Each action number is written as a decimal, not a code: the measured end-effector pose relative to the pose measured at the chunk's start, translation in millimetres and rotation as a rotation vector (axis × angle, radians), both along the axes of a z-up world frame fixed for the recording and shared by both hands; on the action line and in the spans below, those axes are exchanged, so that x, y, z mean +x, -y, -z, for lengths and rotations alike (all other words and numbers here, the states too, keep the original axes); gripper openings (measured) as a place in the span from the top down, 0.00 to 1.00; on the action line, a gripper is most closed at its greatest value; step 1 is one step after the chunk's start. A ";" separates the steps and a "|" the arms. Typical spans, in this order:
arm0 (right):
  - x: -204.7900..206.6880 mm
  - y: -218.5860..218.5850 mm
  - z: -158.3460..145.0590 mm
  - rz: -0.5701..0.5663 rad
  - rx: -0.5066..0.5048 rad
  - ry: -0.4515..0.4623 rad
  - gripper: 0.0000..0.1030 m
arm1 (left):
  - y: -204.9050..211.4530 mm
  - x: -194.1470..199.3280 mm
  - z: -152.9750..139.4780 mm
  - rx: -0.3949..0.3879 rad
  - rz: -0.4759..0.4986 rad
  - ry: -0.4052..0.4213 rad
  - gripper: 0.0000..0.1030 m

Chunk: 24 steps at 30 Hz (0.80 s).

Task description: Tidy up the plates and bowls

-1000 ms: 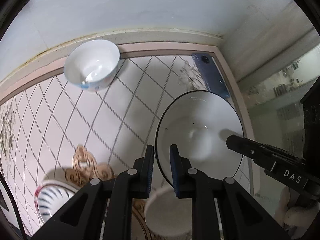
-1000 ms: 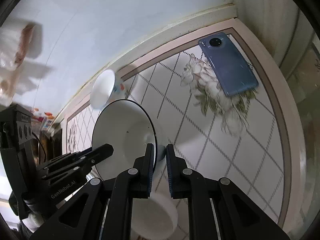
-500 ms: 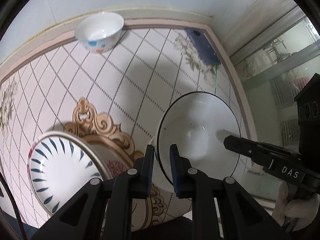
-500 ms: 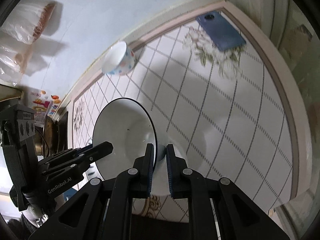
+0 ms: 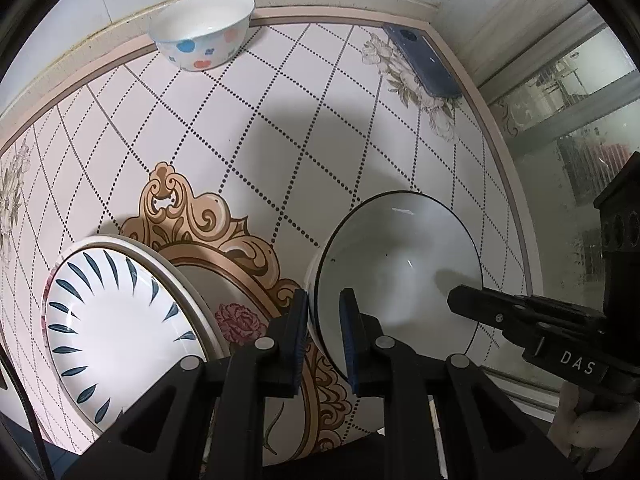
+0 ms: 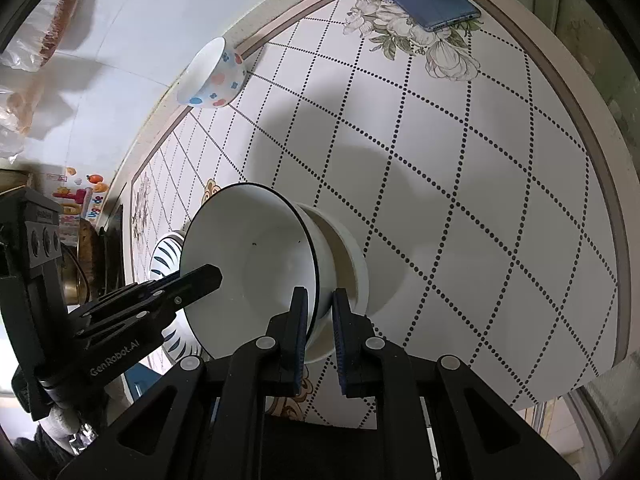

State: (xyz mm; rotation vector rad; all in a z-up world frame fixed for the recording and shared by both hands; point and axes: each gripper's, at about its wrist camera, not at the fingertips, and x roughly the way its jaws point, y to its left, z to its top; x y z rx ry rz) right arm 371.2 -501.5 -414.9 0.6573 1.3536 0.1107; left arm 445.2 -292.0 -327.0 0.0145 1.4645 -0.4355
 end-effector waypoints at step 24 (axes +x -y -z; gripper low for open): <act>5.3 1.4 5.6 -0.017 -0.041 -0.026 0.86 | 10.1 -5.1 11.0 0.055 0.029 0.007 0.86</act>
